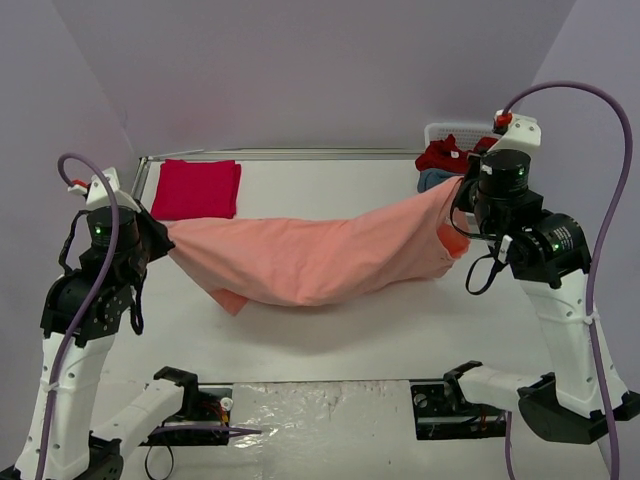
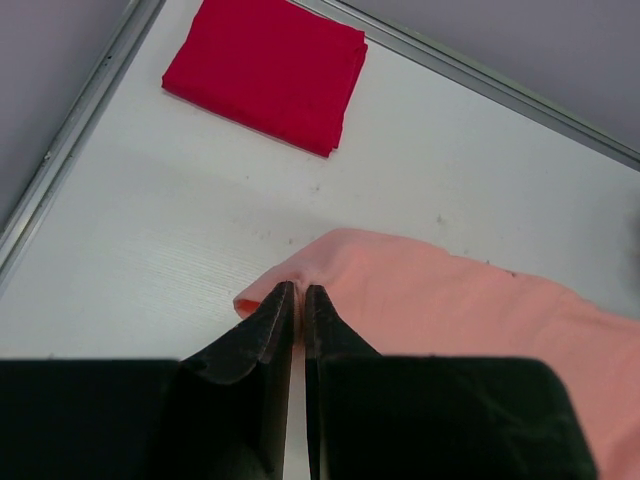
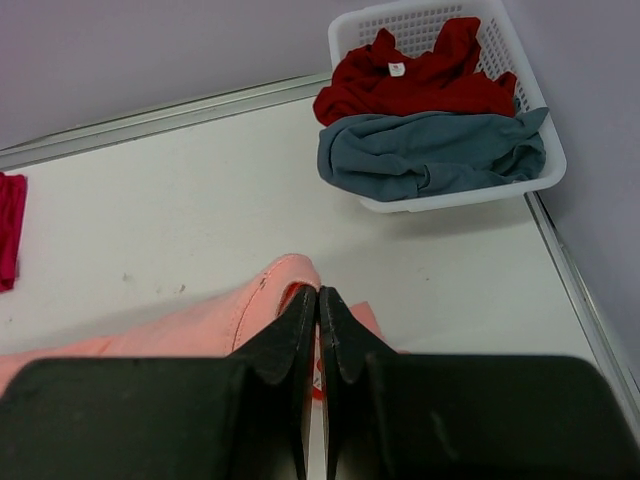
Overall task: Fold and stack the t-shirts
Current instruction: Flatten out the tshirt
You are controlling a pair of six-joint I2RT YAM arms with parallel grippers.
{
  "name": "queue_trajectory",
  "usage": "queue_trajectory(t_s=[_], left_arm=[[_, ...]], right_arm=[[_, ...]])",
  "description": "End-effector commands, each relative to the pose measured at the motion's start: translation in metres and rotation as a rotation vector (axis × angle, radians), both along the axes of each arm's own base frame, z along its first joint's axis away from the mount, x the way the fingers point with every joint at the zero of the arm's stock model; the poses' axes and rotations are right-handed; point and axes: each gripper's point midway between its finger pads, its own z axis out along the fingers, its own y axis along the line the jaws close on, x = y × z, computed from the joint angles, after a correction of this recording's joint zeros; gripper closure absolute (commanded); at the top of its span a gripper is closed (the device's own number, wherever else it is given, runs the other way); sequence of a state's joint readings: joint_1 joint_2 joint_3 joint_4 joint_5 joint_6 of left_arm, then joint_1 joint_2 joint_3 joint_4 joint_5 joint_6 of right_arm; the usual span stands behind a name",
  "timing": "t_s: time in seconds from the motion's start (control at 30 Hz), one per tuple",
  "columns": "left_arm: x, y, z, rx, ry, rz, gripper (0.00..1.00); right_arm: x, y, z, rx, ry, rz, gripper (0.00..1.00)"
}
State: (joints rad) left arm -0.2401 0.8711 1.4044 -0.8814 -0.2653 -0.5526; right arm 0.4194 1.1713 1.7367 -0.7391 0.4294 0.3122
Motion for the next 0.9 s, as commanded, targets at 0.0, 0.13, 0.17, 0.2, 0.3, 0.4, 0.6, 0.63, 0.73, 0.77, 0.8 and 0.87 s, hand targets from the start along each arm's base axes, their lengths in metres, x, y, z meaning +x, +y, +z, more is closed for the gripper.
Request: queue_trajectory(t_s=[0.0,0.13,0.17,0.2,0.3,0.4,0.6,0.63,0.73,0.77,0.8,0.87], left_arm=[[0.000,0.011,0.002,0.040,-0.006,0.043,0.98],[0.017,0.009,-0.021,0.045,0.036,0.062,0.98],[0.021,0.008,-0.025,0.042,0.043,0.062,0.98],[0.029,0.006,-0.030,0.044,0.054,0.066,0.98],[0.046,0.004,-0.043,0.049,0.081,0.080,0.98],[0.056,0.006,-0.044,0.066,0.094,0.099,0.98],[0.043,0.018,-0.033,0.100,0.063,0.128,0.98],[0.040,0.019,-0.032,0.102,0.059,0.128,0.98],[0.028,0.019,-0.033,0.093,0.055,0.114,0.98],[0.023,0.018,-0.032,0.082,0.045,0.105,0.97],[0.019,0.018,-0.042,0.083,0.068,0.097,0.97],[0.011,0.012,-0.048,0.055,0.066,0.063,0.98]], right_arm=[[0.000,-0.013,0.006,-0.027,-0.022,-0.066,1.00],[0.025,-0.009,-0.015,-0.083,0.038,-0.096,1.00],[0.030,-0.008,-0.018,-0.088,0.042,-0.103,1.00],[0.036,-0.006,-0.020,-0.090,0.038,-0.105,1.00],[0.062,0.003,-0.037,-0.121,0.078,-0.107,1.00],[0.078,0.010,-0.039,-0.118,0.089,-0.101,1.00],[0.067,0.004,-0.045,-0.117,0.094,-0.114,1.00],[0.063,0.002,-0.045,-0.112,0.090,-0.119,1.00],[0.043,0.000,-0.050,-0.073,0.086,-0.100,1.00],[0.038,0.000,-0.053,-0.063,0.091,-0.089,1.00],[0.028,-0.001,-0.060,-0.049,0.101,-0.080,1.00],[0.016,0.001,-0.073,-0.028,0.130,-0.057,0.94]])
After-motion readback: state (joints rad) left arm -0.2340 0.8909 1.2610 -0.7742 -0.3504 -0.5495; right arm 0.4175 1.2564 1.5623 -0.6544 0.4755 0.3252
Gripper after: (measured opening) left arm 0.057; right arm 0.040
